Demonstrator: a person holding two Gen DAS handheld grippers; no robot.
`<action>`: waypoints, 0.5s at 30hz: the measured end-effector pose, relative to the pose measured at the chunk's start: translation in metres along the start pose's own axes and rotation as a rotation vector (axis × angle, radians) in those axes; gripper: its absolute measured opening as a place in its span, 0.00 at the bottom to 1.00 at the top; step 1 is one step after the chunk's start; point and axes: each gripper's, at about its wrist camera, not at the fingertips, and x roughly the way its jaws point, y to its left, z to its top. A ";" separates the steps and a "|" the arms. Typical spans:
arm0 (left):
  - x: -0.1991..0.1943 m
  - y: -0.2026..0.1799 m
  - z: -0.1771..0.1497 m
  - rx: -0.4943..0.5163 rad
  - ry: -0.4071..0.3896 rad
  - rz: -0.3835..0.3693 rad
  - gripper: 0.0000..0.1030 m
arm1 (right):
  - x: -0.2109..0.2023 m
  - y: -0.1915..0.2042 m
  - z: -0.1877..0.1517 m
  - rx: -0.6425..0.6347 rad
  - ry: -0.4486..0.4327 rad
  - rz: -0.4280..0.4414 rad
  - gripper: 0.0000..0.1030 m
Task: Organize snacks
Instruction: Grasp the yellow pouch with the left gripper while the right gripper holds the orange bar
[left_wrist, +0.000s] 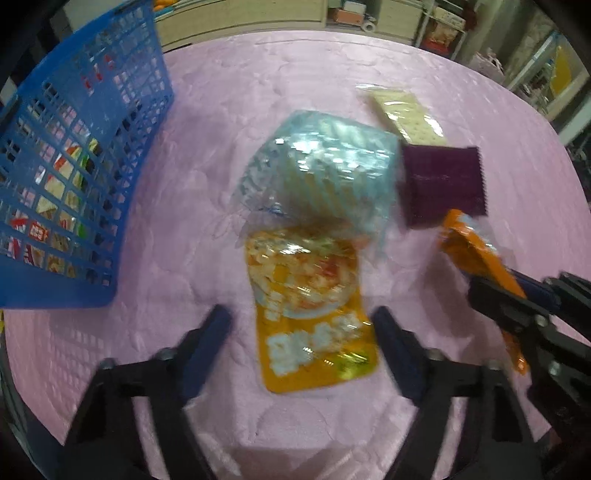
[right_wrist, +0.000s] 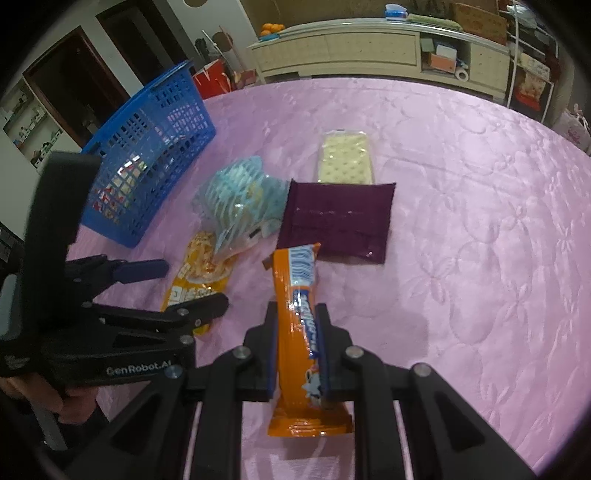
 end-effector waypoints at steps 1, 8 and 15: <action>-0.002 -0.005 0.000 0.019 -0.002 0.000 0.57 | 0.001 0.001 0.000 -0.003 0.001 0.001 0.21; -0.004 -0.006 -0.001 0.037 -0.002 -0.030 0.45 | 0.002 0.005 -0.004 -0.011 0.001 0.022 0.21; -0.009 -0.006 -0.003 0.044 -0.003 -0.047 0.31 | 0.002 0.006 -0.006 -0.009 0.003 0.037 0.21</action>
